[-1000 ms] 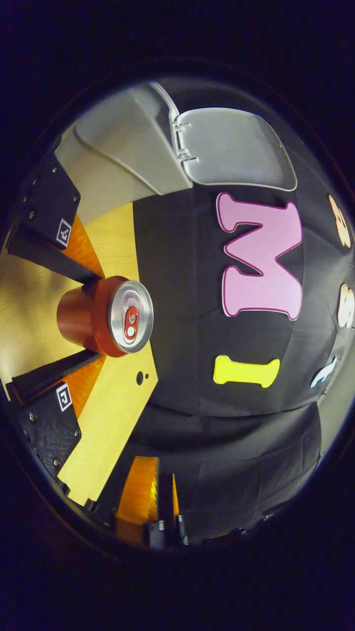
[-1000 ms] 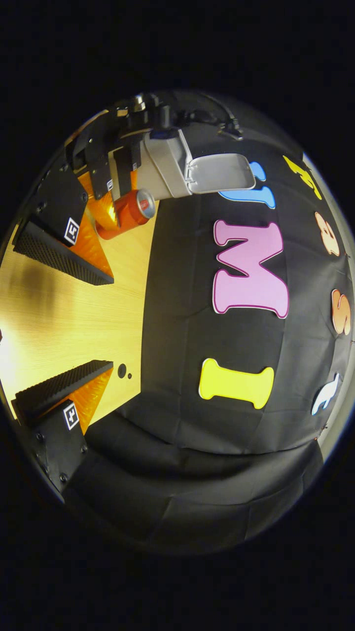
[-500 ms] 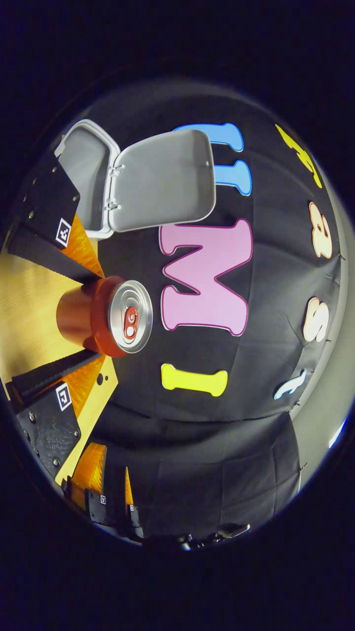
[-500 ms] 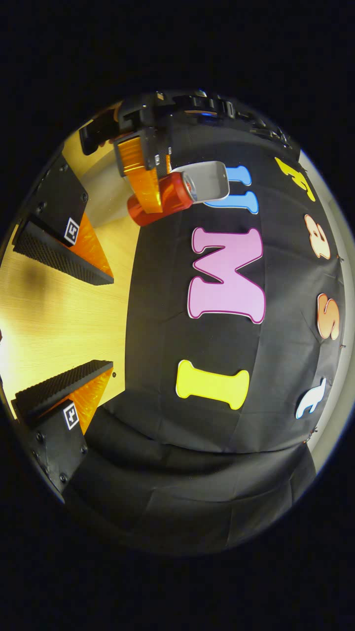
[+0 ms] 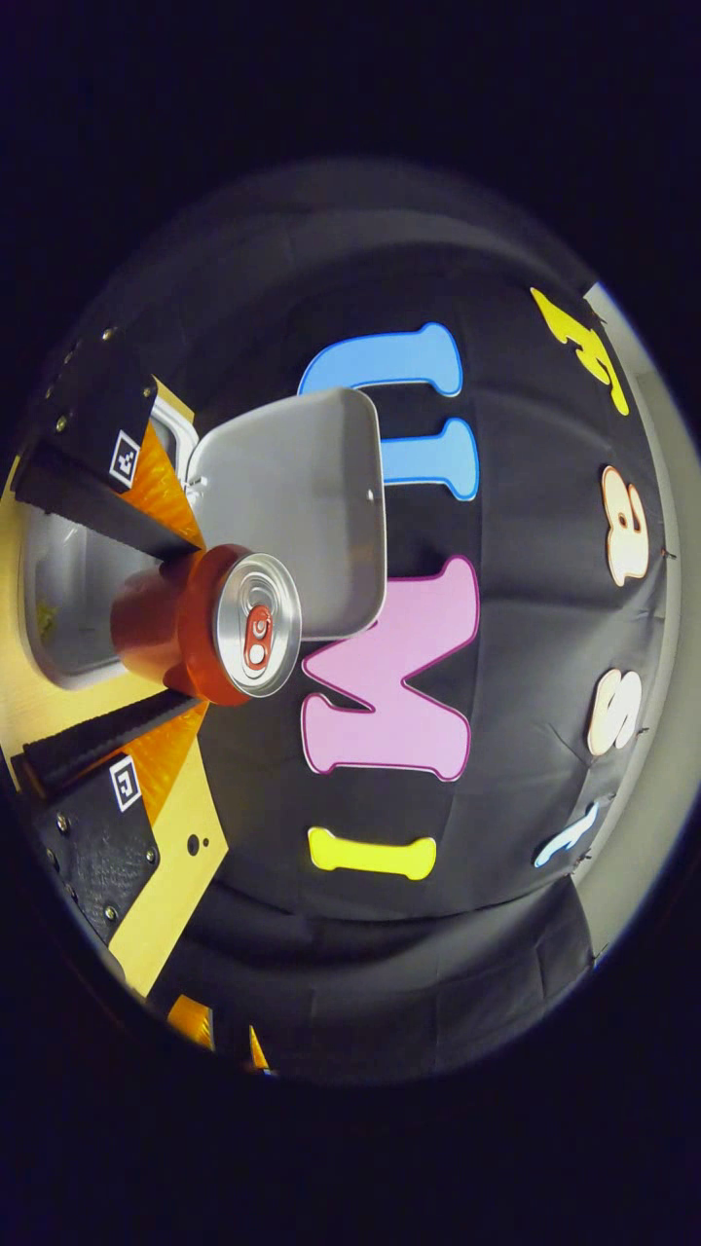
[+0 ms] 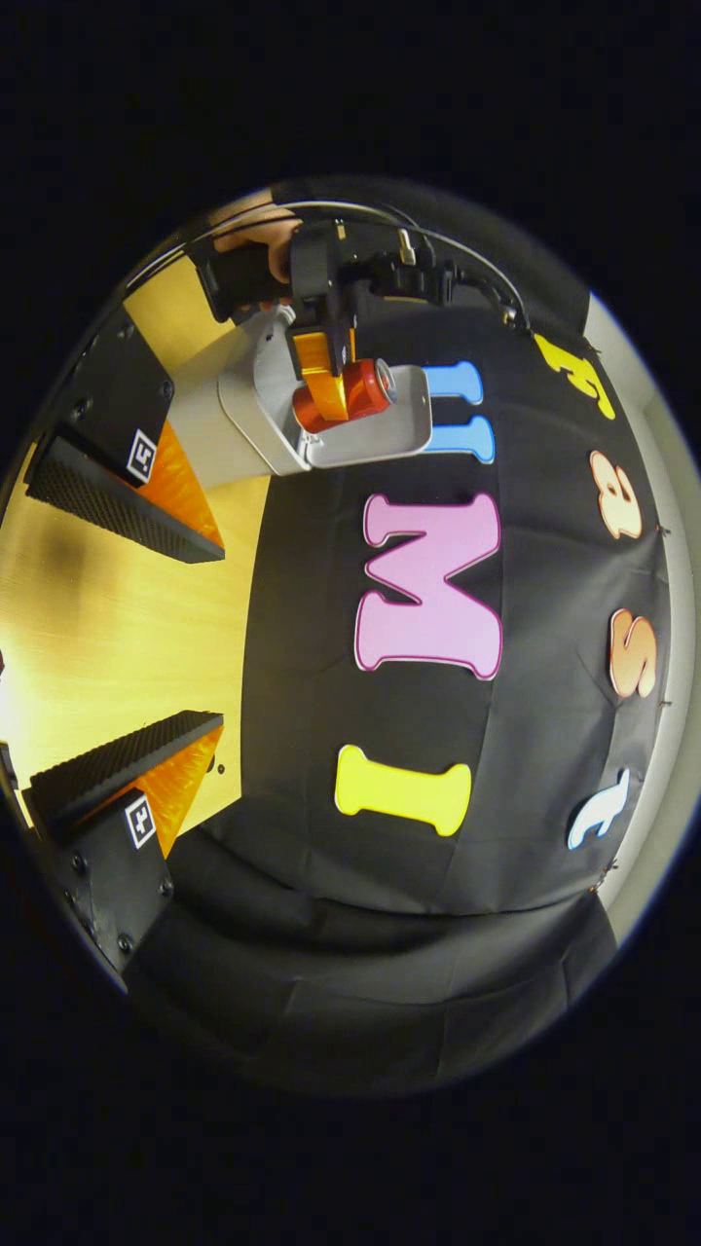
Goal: Press the lid of the desktop garbage bin to open it, pick up the crumpled paper on the desktop and throw it into the bin, then pick up the pop can on the desktop and drop it into the bin, and finally close the garbage bin lid.
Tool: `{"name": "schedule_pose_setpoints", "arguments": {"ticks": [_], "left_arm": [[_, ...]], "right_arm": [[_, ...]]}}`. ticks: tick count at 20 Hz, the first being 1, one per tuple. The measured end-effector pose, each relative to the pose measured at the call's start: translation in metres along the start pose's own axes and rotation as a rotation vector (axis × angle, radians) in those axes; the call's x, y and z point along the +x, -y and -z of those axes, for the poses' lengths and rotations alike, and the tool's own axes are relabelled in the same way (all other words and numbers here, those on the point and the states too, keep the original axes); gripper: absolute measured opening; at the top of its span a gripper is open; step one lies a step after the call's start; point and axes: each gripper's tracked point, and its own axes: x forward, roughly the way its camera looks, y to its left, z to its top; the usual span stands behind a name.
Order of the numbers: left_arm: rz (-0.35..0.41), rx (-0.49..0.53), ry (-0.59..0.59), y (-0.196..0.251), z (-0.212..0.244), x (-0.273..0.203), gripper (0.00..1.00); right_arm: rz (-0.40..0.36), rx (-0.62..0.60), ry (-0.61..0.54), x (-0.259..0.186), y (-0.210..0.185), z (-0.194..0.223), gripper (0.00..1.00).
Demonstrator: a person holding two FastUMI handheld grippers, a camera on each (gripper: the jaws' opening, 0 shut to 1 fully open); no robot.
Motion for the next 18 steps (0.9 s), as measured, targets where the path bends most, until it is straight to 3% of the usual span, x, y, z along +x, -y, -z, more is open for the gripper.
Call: {"name": "schedule_pose_setpoints", "arguments": {"ticks": [9,18], "left_arm": [[-0.109,-0.091,-0.058,-0.065,0.038,0.004,0.86],[-0.101,-0.034,-0.049,-0.065,0.033,0.005,0.88]], "right_arm": [[0.003,0.017,-0.014,-0.008,-0.007,0.007,0.99],[0.009,0.019,-0.014,-0.004,-0.013,0.006,0.99]]}}
